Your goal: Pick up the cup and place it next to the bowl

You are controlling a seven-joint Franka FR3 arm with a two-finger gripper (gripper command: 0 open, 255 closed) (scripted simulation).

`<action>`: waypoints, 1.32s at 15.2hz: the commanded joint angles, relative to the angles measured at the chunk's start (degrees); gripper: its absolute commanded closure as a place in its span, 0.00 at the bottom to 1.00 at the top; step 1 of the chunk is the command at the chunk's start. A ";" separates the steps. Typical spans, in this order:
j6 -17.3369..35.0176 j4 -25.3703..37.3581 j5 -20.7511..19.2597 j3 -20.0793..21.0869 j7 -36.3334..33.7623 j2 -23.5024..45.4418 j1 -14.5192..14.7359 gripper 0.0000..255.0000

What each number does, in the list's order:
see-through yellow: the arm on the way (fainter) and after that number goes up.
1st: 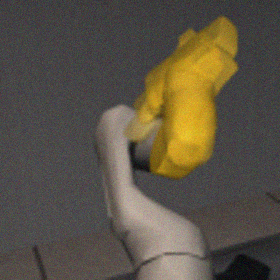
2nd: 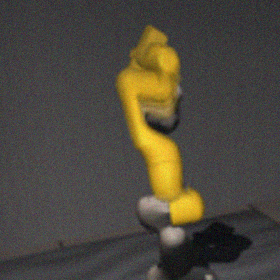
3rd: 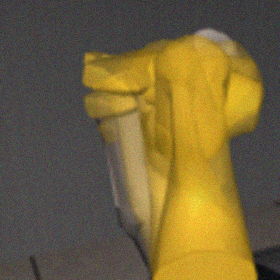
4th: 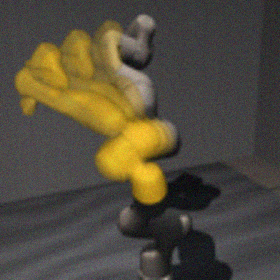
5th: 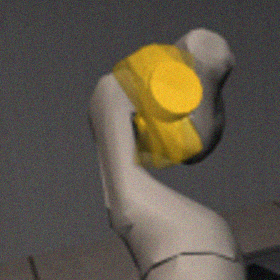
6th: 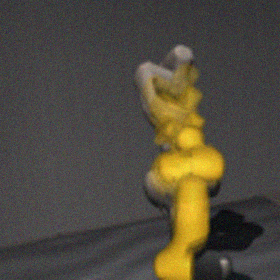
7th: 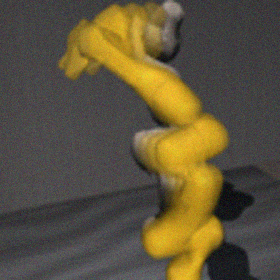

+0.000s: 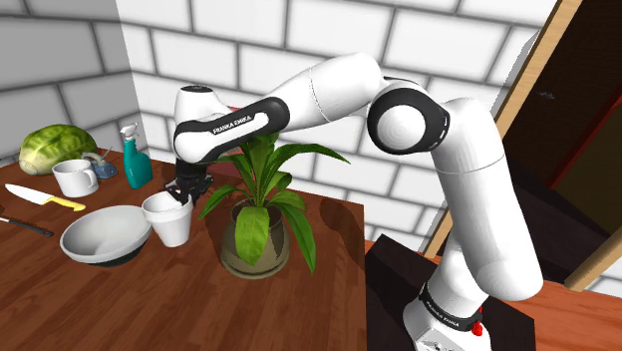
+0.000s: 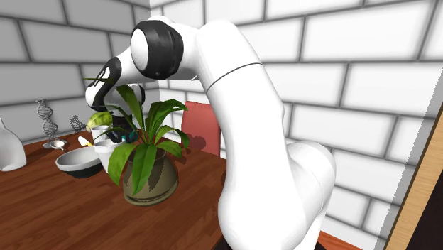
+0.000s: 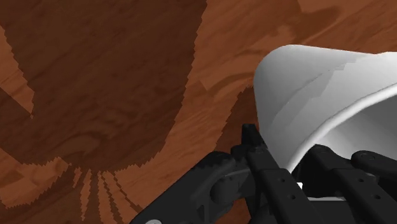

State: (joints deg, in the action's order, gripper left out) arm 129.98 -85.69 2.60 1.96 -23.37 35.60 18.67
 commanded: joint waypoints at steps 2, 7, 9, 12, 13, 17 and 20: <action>1.48 -0.64 0.05 0.05 0.09 0.88 0.04 1.00; 1.48 -0.63 0.06 0.04 0.09 0.89 0.05 1.00; 1.48 -0.63 0.06 0.03 0.09 0.89 0.05 1.00; 1.49 -0.70 0.08 0.03 0.15 0.84 0.00 0.00; 1.51 -0.75 0.08 0.03 0.16 0.81 -0.01 0.00; -0.86 -0.83 0.08 0.03 0.11 -1.64 -0.09 0.00; -3.08 -0.71 0.10 0.02 0.12 -3.74 -0.21 0.00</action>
State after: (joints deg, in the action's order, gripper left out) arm 127.31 -86.15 2.68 1.99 -23.35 32.44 18.56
